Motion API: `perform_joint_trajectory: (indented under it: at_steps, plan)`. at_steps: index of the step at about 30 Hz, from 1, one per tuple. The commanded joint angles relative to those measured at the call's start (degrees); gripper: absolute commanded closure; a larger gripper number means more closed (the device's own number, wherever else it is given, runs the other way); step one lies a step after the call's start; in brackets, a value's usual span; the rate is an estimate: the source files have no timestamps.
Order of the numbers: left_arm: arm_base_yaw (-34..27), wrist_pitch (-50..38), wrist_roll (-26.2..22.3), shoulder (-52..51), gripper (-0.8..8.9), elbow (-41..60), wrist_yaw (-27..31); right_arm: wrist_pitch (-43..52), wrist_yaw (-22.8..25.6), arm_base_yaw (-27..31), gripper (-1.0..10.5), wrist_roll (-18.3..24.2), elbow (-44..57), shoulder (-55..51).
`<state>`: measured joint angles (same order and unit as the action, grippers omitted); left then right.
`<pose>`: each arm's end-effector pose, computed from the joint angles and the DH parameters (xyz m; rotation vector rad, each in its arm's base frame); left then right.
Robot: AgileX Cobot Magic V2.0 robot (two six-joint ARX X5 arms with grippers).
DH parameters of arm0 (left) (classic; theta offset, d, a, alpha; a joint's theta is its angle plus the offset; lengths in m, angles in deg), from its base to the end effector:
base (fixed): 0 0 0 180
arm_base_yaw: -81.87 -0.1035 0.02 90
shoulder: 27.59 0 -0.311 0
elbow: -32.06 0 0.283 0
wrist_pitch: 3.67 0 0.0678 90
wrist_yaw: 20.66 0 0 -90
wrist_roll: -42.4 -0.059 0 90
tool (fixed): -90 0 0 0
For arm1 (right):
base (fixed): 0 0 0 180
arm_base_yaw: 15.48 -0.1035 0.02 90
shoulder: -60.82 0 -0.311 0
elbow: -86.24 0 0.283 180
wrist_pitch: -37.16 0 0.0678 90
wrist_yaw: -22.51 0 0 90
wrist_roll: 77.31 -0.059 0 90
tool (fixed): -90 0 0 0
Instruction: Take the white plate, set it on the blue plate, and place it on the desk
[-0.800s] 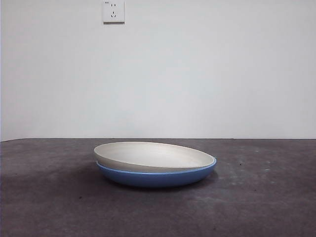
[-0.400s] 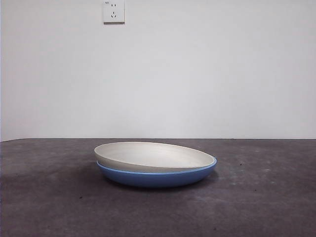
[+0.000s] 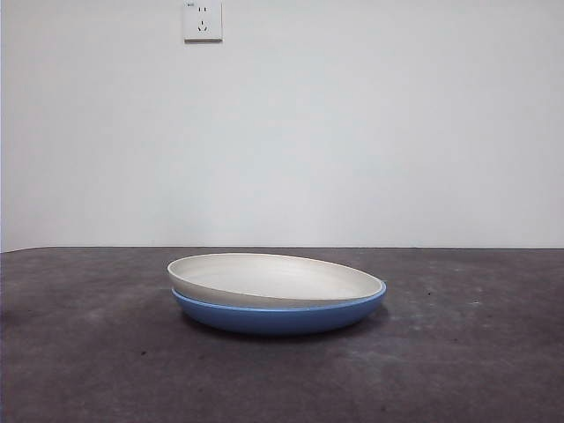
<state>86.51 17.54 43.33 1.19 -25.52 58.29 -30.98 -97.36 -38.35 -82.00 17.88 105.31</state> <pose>0.1187 -0.0210 0.4062 -0.0087 -0.1305 -0.2745 0.1195 0.0823 0.3529 0.1209 0.8335 0.8401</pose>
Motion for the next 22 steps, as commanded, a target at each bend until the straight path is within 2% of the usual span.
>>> perform_joint_trajectory:
  at_steps: [1, 5, 13, 22]
  plan:
    - [-2.1, -4.9, -0.3, -4.9, 8.04, 7.3, 8.6, 0.5, -0.1, -0.4, 9.4, 0.7, -1.0, 0.3]
    - [-4.7, -7.9, -0.3, -11.6, 8.04, 16.7, 13.2, 0.5, -0.1, -0.4, 9.4, 0.7, -1.0, 0.3]
    - [-6.9, -7.6, -0.2, -23.2, 8.04, 33.0, 13.2, 0.5, -0.1, -0.4, 9.4, 0.7, -1.0, 0.3]
    - [-6.9, -4.7, 0.0, -28.6, 8.04, 40.9, 13.2, 0.5, -0.1, -0.4, 9.4, 0.7, -1.0, 0.3]
